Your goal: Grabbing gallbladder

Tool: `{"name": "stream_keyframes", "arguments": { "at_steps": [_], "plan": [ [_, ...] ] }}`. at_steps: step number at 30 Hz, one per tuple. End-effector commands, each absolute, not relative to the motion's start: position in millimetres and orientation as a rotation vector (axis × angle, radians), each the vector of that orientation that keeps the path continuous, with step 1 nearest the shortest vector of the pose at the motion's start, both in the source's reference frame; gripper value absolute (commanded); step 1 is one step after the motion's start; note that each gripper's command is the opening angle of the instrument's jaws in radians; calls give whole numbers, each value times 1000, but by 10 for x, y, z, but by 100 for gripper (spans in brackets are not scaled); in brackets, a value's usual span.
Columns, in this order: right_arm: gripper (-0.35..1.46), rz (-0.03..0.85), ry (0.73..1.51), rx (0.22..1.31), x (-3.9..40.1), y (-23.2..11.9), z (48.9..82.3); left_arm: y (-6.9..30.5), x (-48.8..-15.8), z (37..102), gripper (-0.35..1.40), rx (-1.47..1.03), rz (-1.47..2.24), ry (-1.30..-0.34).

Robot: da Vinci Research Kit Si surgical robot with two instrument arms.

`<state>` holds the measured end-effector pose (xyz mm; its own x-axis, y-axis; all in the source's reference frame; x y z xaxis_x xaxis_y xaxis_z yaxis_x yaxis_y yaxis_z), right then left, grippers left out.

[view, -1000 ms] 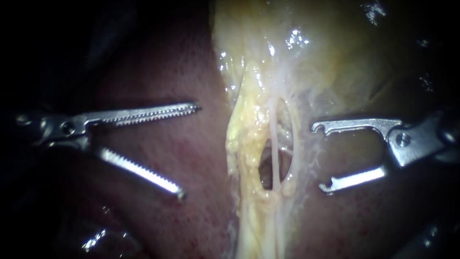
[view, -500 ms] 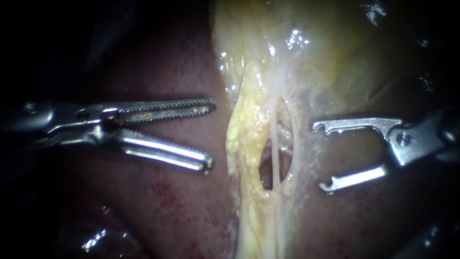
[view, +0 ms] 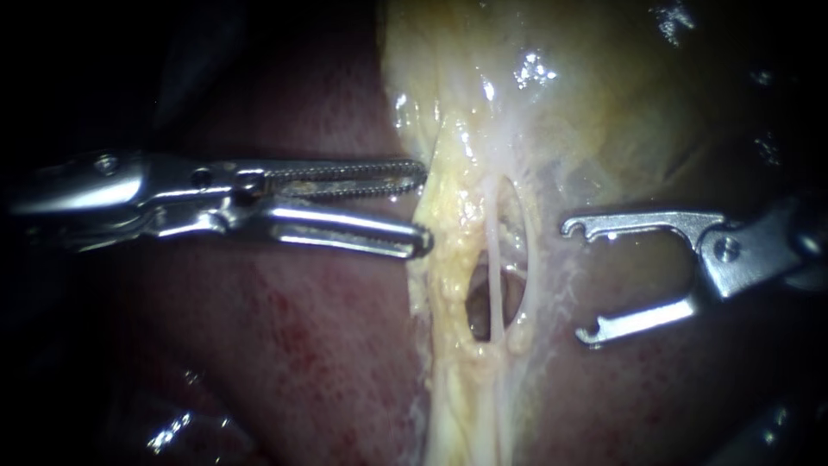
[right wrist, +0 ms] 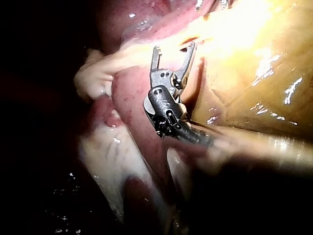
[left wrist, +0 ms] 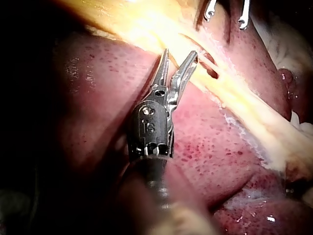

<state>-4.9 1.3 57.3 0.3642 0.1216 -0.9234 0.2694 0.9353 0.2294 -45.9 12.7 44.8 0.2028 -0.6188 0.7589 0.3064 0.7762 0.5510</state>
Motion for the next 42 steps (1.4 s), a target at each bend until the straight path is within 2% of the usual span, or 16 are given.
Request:
{"name": "stream_keyframes", "arguments": {
  "at_steps": [1,8,11,15,16,17,42],
  "plan": [
    [60,-97,1201,373,-49,13,573,127,-460,450,29,307,-660,-1201],
    [60,-97,1201,373,-49,13,574,123,-465,457,17,312,-684,-1184],
    [60,-97,1201,373,-49,13,574,121,-468,461,7,315,-694,-1176],
    [60,-97,1201,373,-49,13,574,119,-468,464,-22,317,-697,-1166],
    [60,-97,1201,373,-49,13,574,119,-467,464,-33,317,-696,-1163],
    [60,-97,1201,373,-49,13,574,118,-467,465,-35,321,-701,-1160],
    [60,-98,1201,373,-51,13,574,116,-461,464,-35,324,-706,-1156]
  ]
}}
